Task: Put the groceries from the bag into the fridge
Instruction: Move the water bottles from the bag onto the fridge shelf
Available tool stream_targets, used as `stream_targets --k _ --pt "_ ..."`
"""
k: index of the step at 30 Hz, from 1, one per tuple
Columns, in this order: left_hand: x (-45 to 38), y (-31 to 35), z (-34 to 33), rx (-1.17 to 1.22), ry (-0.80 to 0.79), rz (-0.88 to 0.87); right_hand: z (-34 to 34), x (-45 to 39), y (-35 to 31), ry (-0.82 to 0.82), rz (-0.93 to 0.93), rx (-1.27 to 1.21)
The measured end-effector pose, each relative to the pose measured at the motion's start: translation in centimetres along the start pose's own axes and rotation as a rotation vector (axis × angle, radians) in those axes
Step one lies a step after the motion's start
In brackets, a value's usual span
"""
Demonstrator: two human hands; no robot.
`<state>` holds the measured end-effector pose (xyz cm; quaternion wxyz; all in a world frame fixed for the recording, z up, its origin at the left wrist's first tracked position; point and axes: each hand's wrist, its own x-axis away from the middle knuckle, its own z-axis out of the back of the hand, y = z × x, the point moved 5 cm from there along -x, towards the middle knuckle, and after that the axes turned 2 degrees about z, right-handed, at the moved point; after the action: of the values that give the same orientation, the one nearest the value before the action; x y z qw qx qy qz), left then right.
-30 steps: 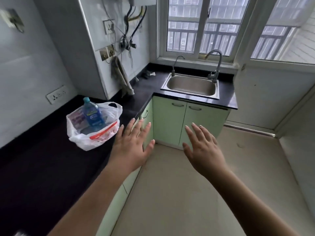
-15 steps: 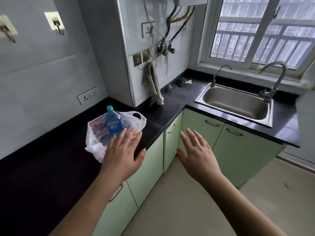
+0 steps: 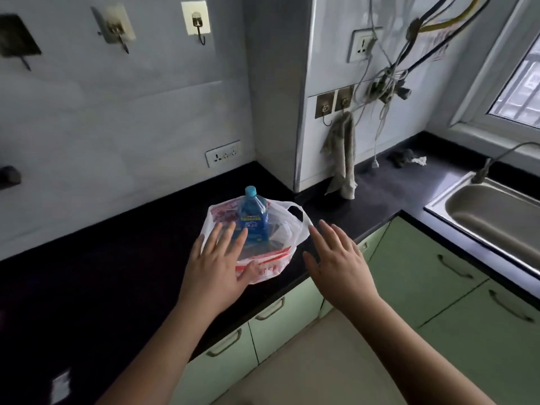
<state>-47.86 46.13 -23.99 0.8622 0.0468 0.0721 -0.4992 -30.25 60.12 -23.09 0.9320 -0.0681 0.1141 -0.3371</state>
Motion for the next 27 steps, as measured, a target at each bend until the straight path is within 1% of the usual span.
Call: stream_targets --k 7,9,13,16,19,22,25,27 --pt "-3.9 -3.4 -3.6 0.042 -0.012 0.006 -3.8 -6.8 -4.0 -0.041 0.08 0.035" --pt "-5.6 -4.1 -4.1 0.055 -0.009 -0.017 -5.2 -8.5 -4.7 -0.075 0.093 0.033" --pt "-8.7 -5.2 -5.6 0.055 -0.013 -0.083 -8.0 -11.1 -5.3 -0.131 0.055 0.021" --pt "-10.1 -5.7 -7.4 0.051 -0.034 -0.089 -10.3 -12.0 -5.0 -0.185 0.023 0.011" --pt "-11.1 -6.1 -9.6 0.092 -0.064 -0.051 -12.0 -12.8 -4.4 -0.231 0.015 0.013" --pt "-12.5 -6.5 -11.5 0.135 -0.101 -0.005 -13.6 -13.8 -3.4 -0.317 -0.009 -0.015" --pt "-14.0 -6.8 -12.9 0.25 -0.118 0.066 -15.1 -15.0 -2.4 -0.351 -0.027 -0.089" --pt "-15.1 -7.1 -14.0 0.375 -0.146 0.143 -16.3 -16.0 -1.7 -0.387 -0.057 -0.18"
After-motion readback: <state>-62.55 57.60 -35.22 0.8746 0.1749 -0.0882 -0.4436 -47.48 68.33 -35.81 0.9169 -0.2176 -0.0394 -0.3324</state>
